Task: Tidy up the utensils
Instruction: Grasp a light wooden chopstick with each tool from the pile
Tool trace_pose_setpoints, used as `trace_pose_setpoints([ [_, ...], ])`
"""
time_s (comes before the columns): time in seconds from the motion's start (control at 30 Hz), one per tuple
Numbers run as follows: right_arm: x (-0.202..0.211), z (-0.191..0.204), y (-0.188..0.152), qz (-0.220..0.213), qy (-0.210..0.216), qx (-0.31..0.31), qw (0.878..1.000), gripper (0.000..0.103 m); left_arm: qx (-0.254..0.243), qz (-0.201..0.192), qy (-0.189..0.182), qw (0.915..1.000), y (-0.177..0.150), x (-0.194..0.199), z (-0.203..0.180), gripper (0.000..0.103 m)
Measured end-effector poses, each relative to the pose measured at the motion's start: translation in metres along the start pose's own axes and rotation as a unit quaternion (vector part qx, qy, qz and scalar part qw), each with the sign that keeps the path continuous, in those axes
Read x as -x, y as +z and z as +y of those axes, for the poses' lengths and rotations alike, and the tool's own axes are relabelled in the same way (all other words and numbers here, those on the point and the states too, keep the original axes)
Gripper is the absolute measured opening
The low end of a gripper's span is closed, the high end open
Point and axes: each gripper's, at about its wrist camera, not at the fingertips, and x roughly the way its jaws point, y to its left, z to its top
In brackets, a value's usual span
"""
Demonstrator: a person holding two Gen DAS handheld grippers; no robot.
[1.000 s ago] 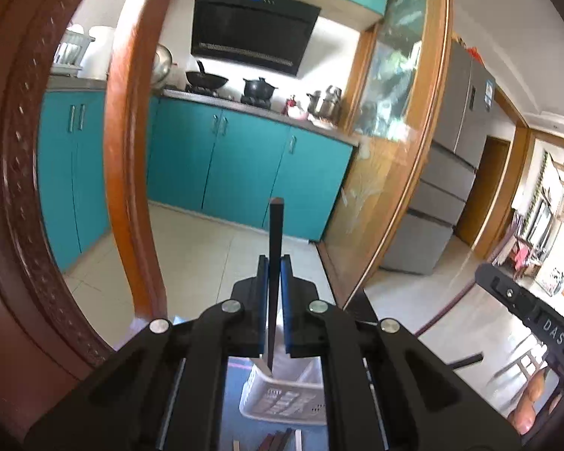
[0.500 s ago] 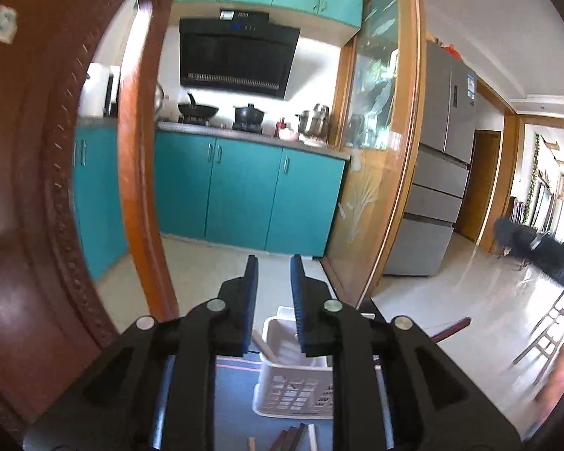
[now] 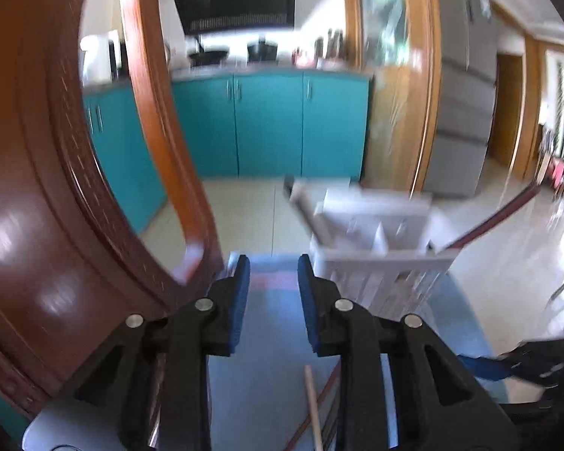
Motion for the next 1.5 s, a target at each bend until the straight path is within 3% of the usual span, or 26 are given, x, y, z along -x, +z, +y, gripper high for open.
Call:
trace_pose_setpoints([
  [0.07,-0.035,-0.02,-0.006,0.053,-0.005,-0.058,0.997,0.028,0.004,0.037,-0.008,0.9993,-0.007,-0.013,0.002,0.027],
  [0.17,-0.058,-0.034,-0.01,0.077,-0.024,-0.098,0.992,0.028,0.002,0.093,-0.019,0.9955,-0.019,-0.03,-0.002,0.027],
  [0.37,-0.08,-0.019,-0.021,0.082,-0.034,-0.075,0.993,0.027,-0.009,0.184,-0.04,0.9821,-0.041,-0.058,-0.014,0.034],
  [0.43,-0.081,-0.014,-0.022,0.081,-0.05,-0.063,0.993,0.013,-0.004,0.205,-0.048,0.9776,-0.047,-0.063,-0.012,0.037],
  [0.67,-0.071,-0.025,-0.02,0.071,-0.058,-0.083,0.992,0.008,0.002,0.28,-0.063,0.9578,-0.075,-0.089,-0.011,0.04],
  [0.8,-0.067,-0.033,-0.021,0.07,-0.059,-0.097,0.991,0.008,0.004,0.299,-0.065,0.952,-0.085,-0.097,-0.012,0.04],
  [0.97,-0.067,-0.033,-0.022,0.074,-0.058,-0.092,0.991,0.008,0.015,0.299,-0.078,0.9511,-0.086,-0.097,-0.009,0.038],
  [1.13,-0.066,-0.032,-0.023,0.074,-0.059,-0.093,0.991,0.009,0.024,0.305,-0.089,0.9479,-0.086,-0.102,-0.008,0.012],
  [1.4,-0.064,-0.036,-0.021,0.072,-0.059,-0.098,0.991,0.01,0.009,0.293,-0.079,0.9528,-0.077,-0.104,-0.002,0.01],
  [1.5,-0.064,-0.037,-0.021,0.073,-0.059,-0.098,0.991,0.02,-0.003,0.292,-0.075,0.9534,-0.077,-0.104,-0.004,0.01],
])
